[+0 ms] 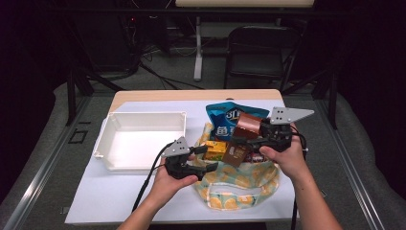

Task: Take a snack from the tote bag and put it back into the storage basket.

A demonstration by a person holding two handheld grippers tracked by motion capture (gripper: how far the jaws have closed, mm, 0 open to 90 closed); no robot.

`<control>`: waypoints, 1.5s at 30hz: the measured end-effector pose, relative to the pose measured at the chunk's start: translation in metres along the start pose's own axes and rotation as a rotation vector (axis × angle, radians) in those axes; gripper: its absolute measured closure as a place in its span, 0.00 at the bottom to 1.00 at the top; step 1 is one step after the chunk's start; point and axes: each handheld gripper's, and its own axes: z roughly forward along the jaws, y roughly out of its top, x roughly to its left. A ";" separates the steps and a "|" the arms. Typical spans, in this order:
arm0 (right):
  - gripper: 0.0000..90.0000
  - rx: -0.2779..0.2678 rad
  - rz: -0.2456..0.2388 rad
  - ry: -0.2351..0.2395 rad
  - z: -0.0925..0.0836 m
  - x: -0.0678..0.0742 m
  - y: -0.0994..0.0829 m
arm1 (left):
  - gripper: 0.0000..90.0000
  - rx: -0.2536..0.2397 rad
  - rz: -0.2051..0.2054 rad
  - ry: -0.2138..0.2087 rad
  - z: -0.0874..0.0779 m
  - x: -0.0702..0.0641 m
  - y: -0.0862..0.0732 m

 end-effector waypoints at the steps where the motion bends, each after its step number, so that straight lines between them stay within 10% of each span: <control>1: 0.48 0.000 -0.003 0.003 0.000 0.001 0.001 | 0.30 -0.007 -0.003 -0.004 0.001 -0.001 0.001; 27: 0.48 0.013 -0.041 0.160 0.032 0.035 0.011 | 0.14 0.018 0.040 -0.076 0.007 -0.013 0.005; 45: 0.48 0.016 -0.045 0.261 0.046 0.044 0.008 | 0.26 0.010 0.063 -0.155 0.007 -0.021 0.000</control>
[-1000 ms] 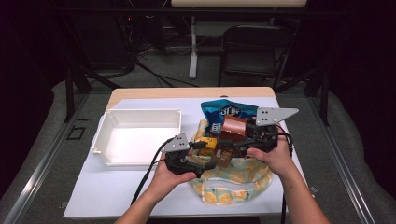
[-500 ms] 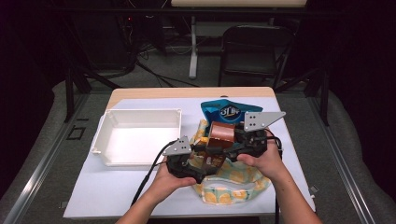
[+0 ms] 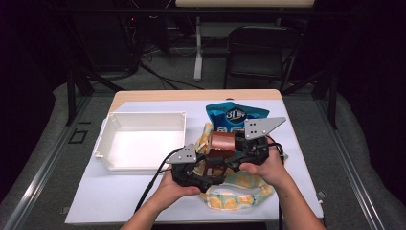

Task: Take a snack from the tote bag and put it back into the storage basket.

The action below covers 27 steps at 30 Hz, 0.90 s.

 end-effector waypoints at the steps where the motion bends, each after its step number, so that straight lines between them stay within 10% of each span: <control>1: 0.48 -0.002 0.000 0.002 0.000 0.000 0.000 | 0.27 -0.001 0.006 -0.007 0.000 0.000 0.000; 11: 0.44 -0.009 -0.005 0.054 0.002 0.001 -0.004 | 0.42 0.007 0.018 -0.073 -0.003 -0.003 -0.003; 18: 0.18 0.002 -0.002 0.001 0.003 0.005 -0.005 | 0.48 0.015 0.011 -0.042 -0.009 -0.003 -0.006; 27: 0.10 -0.041 0.039 -0.075 -0.010 0.002 -0.010 | 0.49 0.018 -0.008 -0.015 -0.022 0.002 -0.008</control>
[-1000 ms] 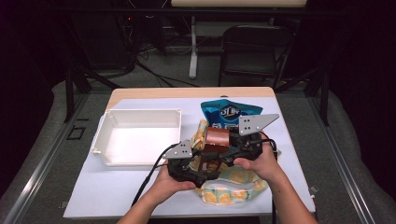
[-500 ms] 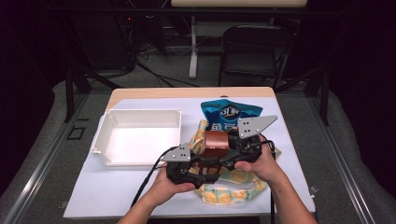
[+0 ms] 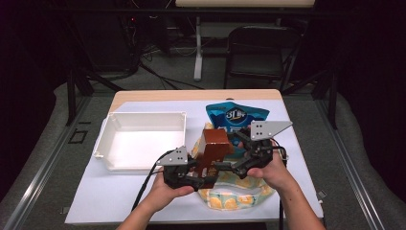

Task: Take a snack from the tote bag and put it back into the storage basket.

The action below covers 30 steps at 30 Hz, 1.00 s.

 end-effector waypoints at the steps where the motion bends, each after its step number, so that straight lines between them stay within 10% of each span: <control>1: 0.10 -0.002 0.003 -0.008 -0.002 0.000 -0.001 | 0.49 0.000 0.000 0.005 -0.002 0.000 -0.001; 30: 0.12 -0.050 0.093 -0.307 -0.064 0.008 -0.069 | 0.49 0.057 -0.082 0.237 -0.074 0.020 -0.022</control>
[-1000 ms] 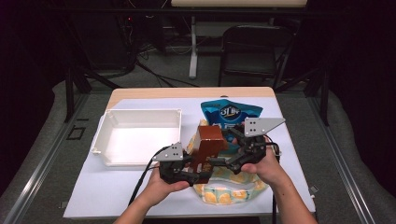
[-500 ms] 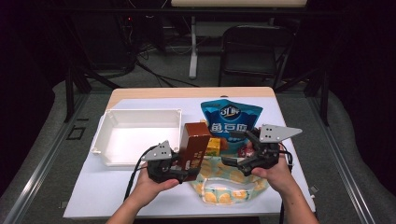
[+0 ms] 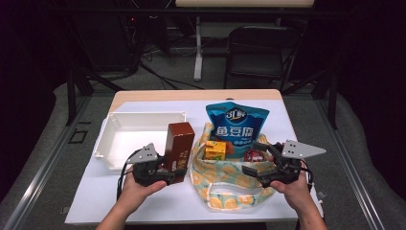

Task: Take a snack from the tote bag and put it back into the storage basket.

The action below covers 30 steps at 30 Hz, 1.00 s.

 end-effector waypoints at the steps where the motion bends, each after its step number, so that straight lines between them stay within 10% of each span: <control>1: 0.12 0.001 0.001 -0.011 -0.002 0.000 -0.002 | 0.49 0.001 -0.003 0.009 -0.002 0.001 -0.001; 15: 0.14 0.019 0.051 -0.060 -0.016 -0.003 -0.027 | 0.49 0.040 -0.120 0.206 -0.029 0.036 -0.013; 30: 0.15 0.030 0.070 -0.088 -0.021 -0.009 -0.035 | 0.49 0.208 -0.204 0.366 -0.018 0.063 -0.010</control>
